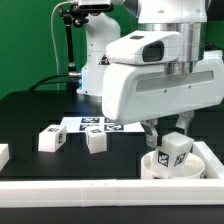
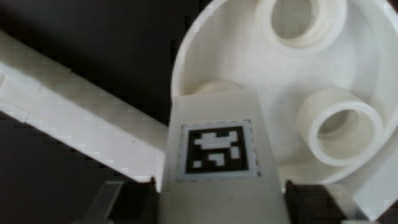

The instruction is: Assemble stool

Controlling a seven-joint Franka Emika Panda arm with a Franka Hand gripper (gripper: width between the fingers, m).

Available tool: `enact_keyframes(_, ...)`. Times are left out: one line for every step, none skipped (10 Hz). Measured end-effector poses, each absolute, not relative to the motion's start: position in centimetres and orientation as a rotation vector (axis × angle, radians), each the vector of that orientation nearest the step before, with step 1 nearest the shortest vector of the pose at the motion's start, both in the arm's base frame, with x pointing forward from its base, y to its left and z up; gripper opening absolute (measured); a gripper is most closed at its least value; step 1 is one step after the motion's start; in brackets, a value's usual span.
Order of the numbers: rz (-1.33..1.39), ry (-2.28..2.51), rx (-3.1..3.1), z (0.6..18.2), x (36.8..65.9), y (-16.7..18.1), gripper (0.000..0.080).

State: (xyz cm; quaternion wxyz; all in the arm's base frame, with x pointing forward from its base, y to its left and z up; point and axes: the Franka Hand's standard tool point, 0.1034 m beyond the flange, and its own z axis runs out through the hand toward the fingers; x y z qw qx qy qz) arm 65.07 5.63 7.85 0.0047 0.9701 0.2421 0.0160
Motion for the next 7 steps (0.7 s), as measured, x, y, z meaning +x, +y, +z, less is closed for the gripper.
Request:
enact_keyframes(0.096, 0.622, 3.063, 7.87, 65.28, 5.86, 0.0344)
enact_keyframes(0.114, 0.524, 3.08, 7.88, 65.36, 5.93, 0.0344)
enact_keyframes(0.114, 0.429, 3.098, 7.88, 65.37, 5.9, 0.0344)
enact_keyframes(0.115, 0.296, 3.117, 7.88, 65.37, 5.89, 0.0344)
enact_keyframes(0.116, 0.175, 3.129, 7.88, 65.37, 5.89, 0.0344)
enact_keyframes(0.116, 0.095, 3.135, 7.9, 65.38, 5.88, 0.0344)
enact_keyframes(0.125, -0.136, 3.143, 8.01, 65.36, 5.93, 0.0344)
